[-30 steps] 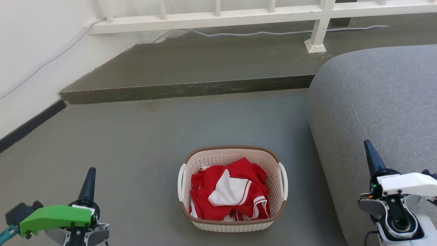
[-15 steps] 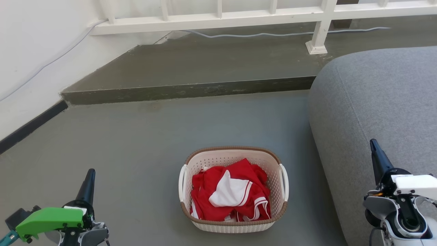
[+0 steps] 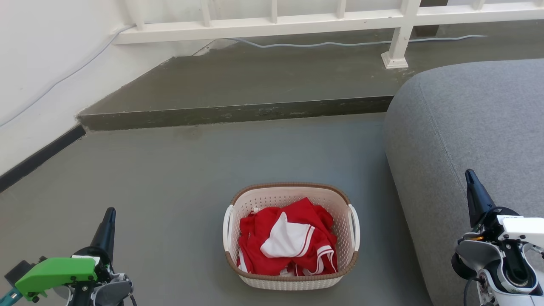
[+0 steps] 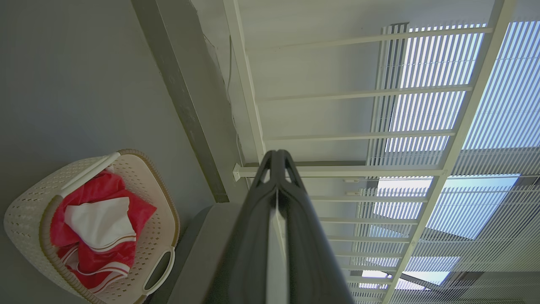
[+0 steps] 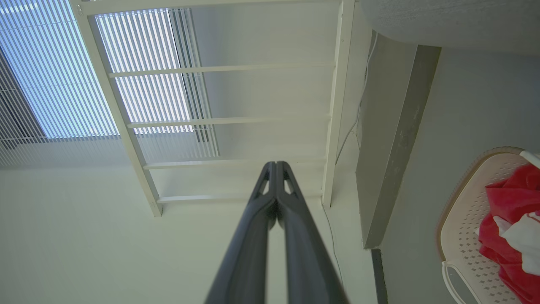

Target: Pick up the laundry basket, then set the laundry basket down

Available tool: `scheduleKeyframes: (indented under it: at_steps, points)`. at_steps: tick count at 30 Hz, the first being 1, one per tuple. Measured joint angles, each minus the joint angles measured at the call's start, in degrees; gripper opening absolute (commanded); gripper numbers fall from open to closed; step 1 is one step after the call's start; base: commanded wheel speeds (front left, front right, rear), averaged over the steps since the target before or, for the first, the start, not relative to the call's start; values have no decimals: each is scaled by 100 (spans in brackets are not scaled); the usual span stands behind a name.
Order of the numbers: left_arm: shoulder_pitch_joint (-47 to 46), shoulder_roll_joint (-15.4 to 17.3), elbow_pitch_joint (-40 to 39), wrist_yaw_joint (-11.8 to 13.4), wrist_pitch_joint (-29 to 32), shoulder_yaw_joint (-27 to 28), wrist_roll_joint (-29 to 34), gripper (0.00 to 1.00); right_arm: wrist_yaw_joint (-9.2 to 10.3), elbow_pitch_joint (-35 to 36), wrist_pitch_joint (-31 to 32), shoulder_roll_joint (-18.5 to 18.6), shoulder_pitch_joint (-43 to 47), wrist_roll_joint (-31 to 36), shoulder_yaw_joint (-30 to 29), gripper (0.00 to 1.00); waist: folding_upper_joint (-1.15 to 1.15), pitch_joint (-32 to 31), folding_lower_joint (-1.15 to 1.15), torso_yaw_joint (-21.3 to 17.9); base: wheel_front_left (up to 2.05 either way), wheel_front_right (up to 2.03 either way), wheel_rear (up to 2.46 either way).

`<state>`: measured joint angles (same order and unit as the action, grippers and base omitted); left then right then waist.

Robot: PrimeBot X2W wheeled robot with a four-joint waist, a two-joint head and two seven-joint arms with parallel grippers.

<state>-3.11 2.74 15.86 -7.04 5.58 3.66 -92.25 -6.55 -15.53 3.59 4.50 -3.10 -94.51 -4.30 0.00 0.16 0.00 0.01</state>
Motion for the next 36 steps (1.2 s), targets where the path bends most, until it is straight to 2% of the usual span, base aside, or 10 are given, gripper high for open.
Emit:
scheduleKeyframes:
  at_steps: [36]
  points:
    - [-44, -4, -1, 0, 1, 7, 0, 0, -1, -41, 0, -10, -2, 0, -22, 0, 0, -1, 0, -1, 0, 0, 0]
